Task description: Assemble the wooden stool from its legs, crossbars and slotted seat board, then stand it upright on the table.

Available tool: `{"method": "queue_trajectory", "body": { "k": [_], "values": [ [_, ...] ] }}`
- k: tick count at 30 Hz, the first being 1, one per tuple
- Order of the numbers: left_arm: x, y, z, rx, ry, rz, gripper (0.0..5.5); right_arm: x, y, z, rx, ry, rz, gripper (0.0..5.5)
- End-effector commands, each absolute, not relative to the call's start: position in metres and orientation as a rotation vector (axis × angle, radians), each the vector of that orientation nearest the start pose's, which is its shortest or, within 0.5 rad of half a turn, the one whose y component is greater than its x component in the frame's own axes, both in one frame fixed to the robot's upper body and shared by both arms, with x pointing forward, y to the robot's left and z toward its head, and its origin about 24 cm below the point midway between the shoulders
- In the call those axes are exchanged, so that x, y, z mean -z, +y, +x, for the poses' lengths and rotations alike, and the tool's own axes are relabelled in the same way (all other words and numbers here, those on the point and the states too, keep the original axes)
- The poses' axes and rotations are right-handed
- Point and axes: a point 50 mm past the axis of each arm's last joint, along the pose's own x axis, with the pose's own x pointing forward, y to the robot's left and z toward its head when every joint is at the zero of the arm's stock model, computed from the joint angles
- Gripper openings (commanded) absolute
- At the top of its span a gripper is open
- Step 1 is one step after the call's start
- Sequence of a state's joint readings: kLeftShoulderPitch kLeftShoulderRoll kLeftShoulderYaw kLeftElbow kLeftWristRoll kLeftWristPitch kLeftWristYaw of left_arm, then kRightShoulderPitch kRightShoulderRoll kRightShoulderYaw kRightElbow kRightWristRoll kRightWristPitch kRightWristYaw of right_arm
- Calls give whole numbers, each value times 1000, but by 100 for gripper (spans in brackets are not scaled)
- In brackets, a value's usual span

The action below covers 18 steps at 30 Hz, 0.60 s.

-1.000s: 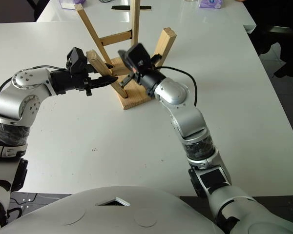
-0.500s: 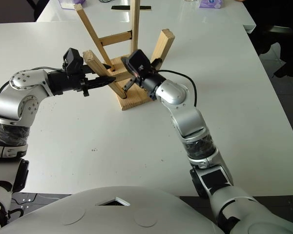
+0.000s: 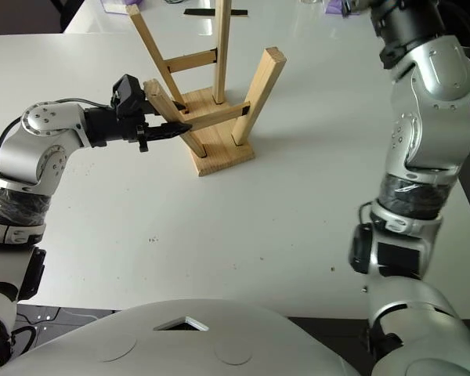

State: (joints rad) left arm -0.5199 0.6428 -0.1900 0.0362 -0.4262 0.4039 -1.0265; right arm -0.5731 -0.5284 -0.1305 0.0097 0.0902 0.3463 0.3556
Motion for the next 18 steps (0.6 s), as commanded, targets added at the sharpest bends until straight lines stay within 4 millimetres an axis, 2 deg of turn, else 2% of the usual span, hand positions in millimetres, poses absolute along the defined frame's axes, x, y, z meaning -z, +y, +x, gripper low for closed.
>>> {"method": "queue_trajectory", "body": {
  "k": [1, 3, 4, 6, 9, 12, 16, 18],
  "values": [
    [-98, 173, 295, 1201, 415, 264, 206, -127, -139, 327, -634, -24, -289, 0],
    [-101, 172, 296, 1242, 395, 269, 206, -132, -80, 284, -1005, -108, -96, 0],
    [-102, 172, 296, 1269, 386, 266, 206, -138, -63, 261, -1149, -153, -26, 0],
    [-104, 171, 293, 1319, 368, 267, 206, -146, -55, 232, -1266, -178, 59, 0],
    [-110, 174, 285, 1374, 316, 261, 206, -149, -66, 210, -1278, -160, 76, 0],
    [-124, 177, 273, 1415, 225, 222, 206, -149, -86, 204, -1226, -120, 66, 0],
    [-137, 185, 262, 1361, 136, 217, 206, -146, -131, 224, -981, -50, 19, 0],
    [-138, 192, 259, 1318, 138, 223, 206, -147, -146, 232, -911, -32, 25, 0]
  ]
}}
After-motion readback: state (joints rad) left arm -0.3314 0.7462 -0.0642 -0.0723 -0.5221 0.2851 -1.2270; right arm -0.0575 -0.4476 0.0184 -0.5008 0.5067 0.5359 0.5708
